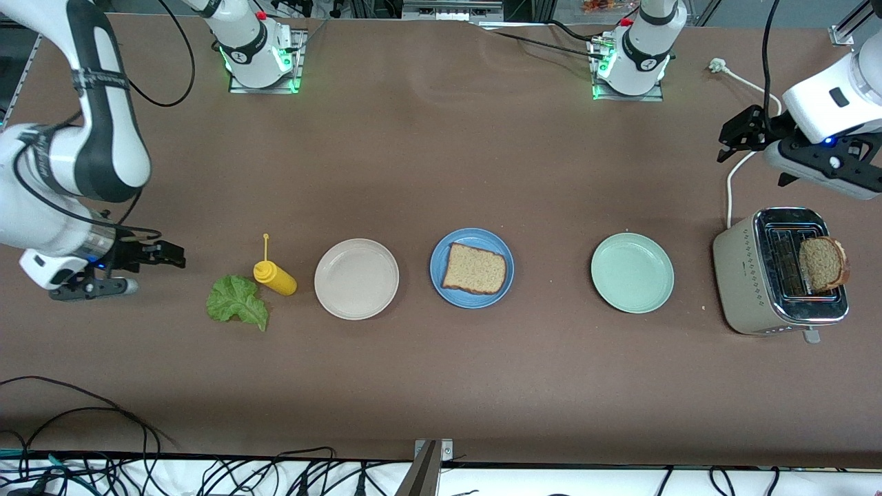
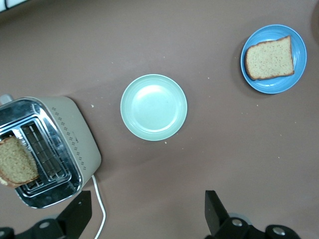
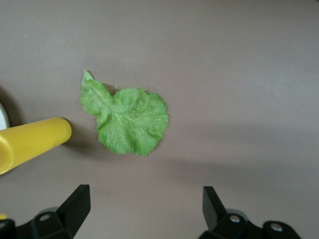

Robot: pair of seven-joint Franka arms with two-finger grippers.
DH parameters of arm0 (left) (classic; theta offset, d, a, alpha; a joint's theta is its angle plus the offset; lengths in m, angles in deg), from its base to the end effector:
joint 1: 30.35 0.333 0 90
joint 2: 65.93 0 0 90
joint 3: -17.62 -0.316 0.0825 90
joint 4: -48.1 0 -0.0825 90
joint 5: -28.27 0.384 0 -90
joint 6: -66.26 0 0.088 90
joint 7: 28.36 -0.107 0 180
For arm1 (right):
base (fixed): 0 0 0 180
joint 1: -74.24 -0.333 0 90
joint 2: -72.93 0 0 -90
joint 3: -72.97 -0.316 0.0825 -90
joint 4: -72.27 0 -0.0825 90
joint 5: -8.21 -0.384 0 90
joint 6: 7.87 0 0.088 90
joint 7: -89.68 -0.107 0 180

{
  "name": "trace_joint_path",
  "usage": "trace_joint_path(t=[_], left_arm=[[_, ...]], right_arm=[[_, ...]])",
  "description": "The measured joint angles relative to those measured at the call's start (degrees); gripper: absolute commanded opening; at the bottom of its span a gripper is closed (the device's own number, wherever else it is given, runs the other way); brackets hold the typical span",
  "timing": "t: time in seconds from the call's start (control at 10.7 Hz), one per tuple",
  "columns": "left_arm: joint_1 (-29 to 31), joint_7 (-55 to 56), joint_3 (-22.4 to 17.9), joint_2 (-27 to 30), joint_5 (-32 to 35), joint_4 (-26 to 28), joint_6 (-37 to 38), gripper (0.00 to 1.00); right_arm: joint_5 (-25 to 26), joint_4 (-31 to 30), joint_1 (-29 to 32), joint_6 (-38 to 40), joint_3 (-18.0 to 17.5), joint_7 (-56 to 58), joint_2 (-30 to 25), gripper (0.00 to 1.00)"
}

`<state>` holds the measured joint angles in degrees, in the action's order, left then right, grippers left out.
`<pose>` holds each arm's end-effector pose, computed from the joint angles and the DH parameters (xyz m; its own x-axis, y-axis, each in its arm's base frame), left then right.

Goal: Make sandwich in blue plate with both arms
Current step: 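Lower the right gripper onto the green lettuce leaf and grasp it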

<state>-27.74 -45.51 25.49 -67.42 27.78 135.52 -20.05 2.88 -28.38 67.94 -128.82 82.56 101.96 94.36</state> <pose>0.5537 -0.0509 0.6258 0.9234 -0.3818 -0.0395 -0.3810 -0.9242 0.0249 0.6469 -0.0240 0.3572 0.9928 0.1192 -0.0097 0.1190 -0.9927 -0.0207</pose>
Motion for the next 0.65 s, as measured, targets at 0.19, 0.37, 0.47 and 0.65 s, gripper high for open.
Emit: trace_joint_path(t=[0.19,0.37,0.47,0.65], left_arm=[[-0.3,0.0,-0.9,2.0,0.0,1.5,-0.7,1.0],[-0.2,0.0,-1.3,2.3,0.0,1.5,-0.2,1.0],[-0.1,0.0,-1.6,2.3,0.0,1.5,-0.1,1.0],[0.1,0.0,-1.8,2.3,0.0,1.6,0.0,1.0]], right_arm=[[0.0,-0.8,0.0,-3.3,-1.6,0.1,3.1,1.0],[0.0,-1.0,-0.1,-5.8,-2.3,0.1,6.4,1.0],[0.0,-1.0,-0.1,-7.6,-2.3,0.1,8.2,1.0],[0.0,-1.0,-0.1,-10.5,-2.7,0.1,11.3,1.0]])
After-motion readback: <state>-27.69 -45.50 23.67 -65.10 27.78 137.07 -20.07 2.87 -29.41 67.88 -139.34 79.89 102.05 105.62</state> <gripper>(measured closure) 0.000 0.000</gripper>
